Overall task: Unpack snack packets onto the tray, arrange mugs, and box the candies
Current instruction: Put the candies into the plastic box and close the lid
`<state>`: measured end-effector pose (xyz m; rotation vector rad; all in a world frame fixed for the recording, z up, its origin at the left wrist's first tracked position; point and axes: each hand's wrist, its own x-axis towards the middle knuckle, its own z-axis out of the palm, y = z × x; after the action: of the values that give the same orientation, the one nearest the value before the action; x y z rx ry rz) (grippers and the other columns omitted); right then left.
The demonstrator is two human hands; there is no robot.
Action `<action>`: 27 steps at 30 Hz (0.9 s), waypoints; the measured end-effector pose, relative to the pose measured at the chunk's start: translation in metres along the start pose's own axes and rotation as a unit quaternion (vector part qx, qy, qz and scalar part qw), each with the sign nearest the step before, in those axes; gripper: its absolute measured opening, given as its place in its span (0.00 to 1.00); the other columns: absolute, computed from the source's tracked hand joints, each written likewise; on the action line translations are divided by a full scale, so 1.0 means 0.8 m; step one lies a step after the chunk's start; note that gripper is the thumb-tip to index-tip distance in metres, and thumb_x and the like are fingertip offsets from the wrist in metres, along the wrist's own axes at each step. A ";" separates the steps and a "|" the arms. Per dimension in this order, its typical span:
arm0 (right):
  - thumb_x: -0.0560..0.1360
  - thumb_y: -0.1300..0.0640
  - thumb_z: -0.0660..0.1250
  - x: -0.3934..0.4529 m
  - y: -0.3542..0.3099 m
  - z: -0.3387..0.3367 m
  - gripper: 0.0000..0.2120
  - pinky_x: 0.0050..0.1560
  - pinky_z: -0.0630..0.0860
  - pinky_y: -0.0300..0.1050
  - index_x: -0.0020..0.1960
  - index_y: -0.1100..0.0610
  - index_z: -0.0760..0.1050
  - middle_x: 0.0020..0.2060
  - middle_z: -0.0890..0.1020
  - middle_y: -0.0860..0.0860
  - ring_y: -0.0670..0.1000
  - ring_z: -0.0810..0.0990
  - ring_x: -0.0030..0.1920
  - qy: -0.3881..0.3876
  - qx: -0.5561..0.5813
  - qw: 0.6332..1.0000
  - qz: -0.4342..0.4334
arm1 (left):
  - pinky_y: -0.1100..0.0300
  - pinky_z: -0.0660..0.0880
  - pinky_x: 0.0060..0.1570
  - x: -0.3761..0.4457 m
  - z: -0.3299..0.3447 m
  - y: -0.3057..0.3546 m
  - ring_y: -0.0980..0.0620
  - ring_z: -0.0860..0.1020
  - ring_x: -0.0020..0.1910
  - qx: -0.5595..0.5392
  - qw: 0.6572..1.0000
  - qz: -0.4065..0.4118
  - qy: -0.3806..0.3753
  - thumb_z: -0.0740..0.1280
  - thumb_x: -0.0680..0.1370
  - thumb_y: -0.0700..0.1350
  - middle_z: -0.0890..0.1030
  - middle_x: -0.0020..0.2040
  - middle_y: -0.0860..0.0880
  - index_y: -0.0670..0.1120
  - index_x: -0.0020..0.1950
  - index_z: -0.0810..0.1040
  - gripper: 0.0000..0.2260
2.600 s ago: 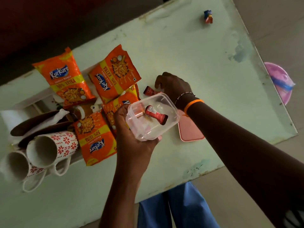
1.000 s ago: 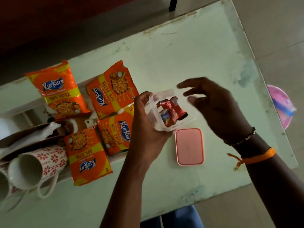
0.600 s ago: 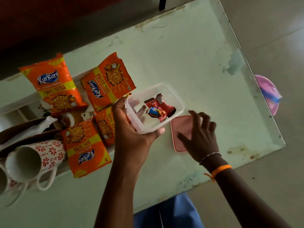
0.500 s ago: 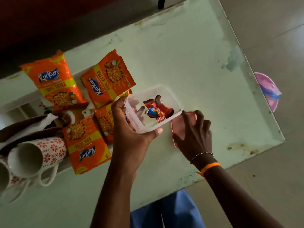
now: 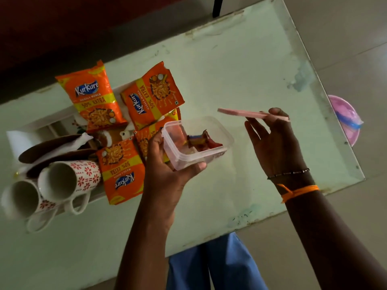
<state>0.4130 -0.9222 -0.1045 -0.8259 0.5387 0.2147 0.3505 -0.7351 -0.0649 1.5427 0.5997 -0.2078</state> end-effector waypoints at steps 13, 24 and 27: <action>0.56 0.73 0.73 0.000 -0.015 0.003 0.39 0.53 0.79 0.41 0.64 0.52 0.69 0.62 0.73 0.51 0.48 0.75 0.61 -0.270 -0.269 0.918 0.112 | 0.60 0.78 0.53 0.013 0.000 -0.002 0.58 0.75 0.62 -0.019 0.996 0.003 -0.085 0.74 0.61 0.30 0.75 0.65 0.50 0.49 0.69 0.66 0.40; 0.56 0.63 0.75 -0.007 -0.002 0.048 0.38 0.57 0.79 0.47 0.63 0.47 0.69 0.66 0.72 0.47 0.49 0.75 0.62 -0.328 -0.388 0.852 0.126 | 0.59 0.77 0.56 0.013 -0.045 0.007 0.54 0.73 0.65 -0.061 0.987 0.004 -0.152 0.79 0.58 0.42 0.73 0.68 0.50 0.50 0.70 0.63 0.44; 0.57 0.62 0.76 -0.026 0.014 0.074 0.38 0.54 0.80 0.49 0.63 0.45 0.68 0.67 0.70 0.49 0.49 0.74 0.64 -0.334 -0.424 0.837 0.090 | 0.57 0.77 0.55 0.004 -0.073 0.016 0.53 0.75 0.63 -0.065 0.985 -0.028 -0.155 0.78 0.52 0.61 0.74 0.66 0.52 0.57 0.68 0.65 0.46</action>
<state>0.4128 -0.8701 -0.0674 -1.4685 -0.1917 0.9269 0.3461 -0.6771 -0.0507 1.3342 0.4003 -0.4347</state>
